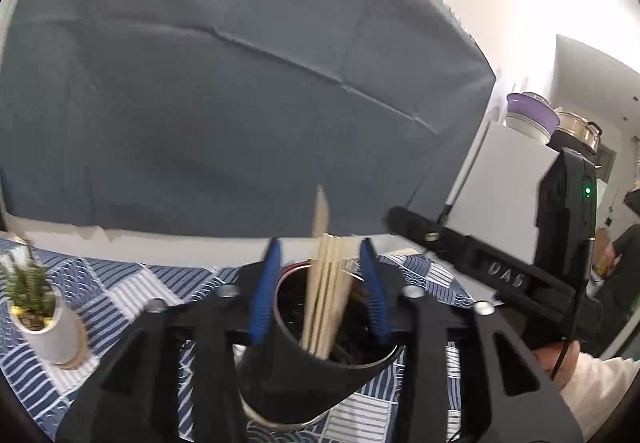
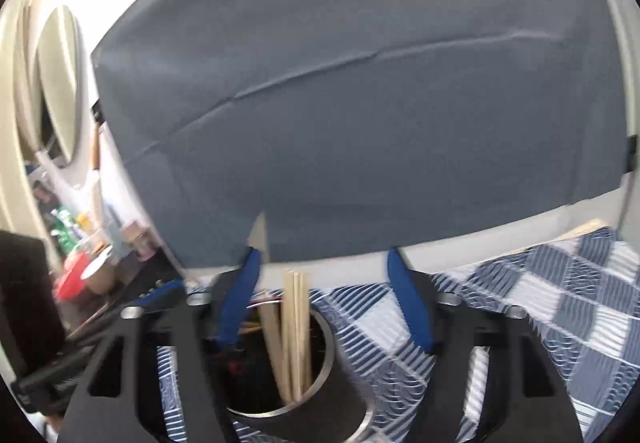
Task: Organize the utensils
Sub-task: 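Open the left gripper to release the stick into the holder, then raise the left tool and move it back toward the remaining sticks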
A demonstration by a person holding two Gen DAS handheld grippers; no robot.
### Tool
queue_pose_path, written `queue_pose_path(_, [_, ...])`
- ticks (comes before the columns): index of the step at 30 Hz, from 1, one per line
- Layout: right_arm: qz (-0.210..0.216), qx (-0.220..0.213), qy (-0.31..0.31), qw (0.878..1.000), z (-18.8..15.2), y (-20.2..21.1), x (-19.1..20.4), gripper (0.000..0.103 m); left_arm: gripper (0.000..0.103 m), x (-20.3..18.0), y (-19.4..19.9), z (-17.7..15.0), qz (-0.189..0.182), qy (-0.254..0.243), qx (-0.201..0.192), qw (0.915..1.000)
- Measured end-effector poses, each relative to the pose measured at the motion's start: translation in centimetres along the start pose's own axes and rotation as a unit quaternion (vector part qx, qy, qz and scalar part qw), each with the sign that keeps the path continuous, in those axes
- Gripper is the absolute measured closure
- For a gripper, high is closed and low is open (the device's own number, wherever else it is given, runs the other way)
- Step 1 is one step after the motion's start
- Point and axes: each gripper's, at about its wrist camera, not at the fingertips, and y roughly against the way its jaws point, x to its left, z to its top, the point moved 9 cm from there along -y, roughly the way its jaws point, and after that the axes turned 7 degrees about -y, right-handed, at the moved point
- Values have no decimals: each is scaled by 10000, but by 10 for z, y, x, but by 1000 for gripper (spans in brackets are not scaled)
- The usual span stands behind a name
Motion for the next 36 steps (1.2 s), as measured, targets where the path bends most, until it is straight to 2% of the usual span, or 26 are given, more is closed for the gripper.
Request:
queue_pose_path(1, [-39, -11, -28, 10000, 2, 4, -3, 38, 51, 1, 6, 1, 71, -16, -10, 10000])
queue_pose_path(3, [-92, 6, -76, 9999, 4, 11, -9, 27, 40, 2, 16, 1, 197, -39, -4, 9998])
queue_pose_path(4, [-166, -20, -78, 9998, 6, 14, -12, 18, 33, 3, 23, 1, 291, -66, -2, 9996])
queue_pose_path(6, [-232, -51, -46, 9997, 7, 20, -14, 16, 28, 1, 32, 2, 373, -132, 41, 9992])
queue_pose_path(8, [-262, 19, -31, 9997, 5, 24, -15, 15, 14, -3, 44, 2, 542, -274, 84, 9981])
queue_pose_path(11, [-263, 101, -54, 9996, 2, 29, -15, 14, 7, -9, 60, 2, 703, -424, 63, 9966])
queue_pose_path(17, [-209, 274, -88, 9994, -7, 47, -15, 13, 6, -19, 80, -11, 1053, -579, 228, 9925])
queue_pose_path(22, [-245, 378, -31, 9990, -15, 63, -17, 12, 6, -25, 97, -31, 1227, -471, 373, 9906])
queue_pose_path(29, [-285, 645, -34, 9975, -40, 82, -24, 12, 6, -26, 125, -56, 1546, -374, 489, 9861])
queue_pose_path(36, [-333, 920, 203, 9950, -70, 94, -24, 12, 6, -20, 148, -88, 1874, -253, 782, 9788])
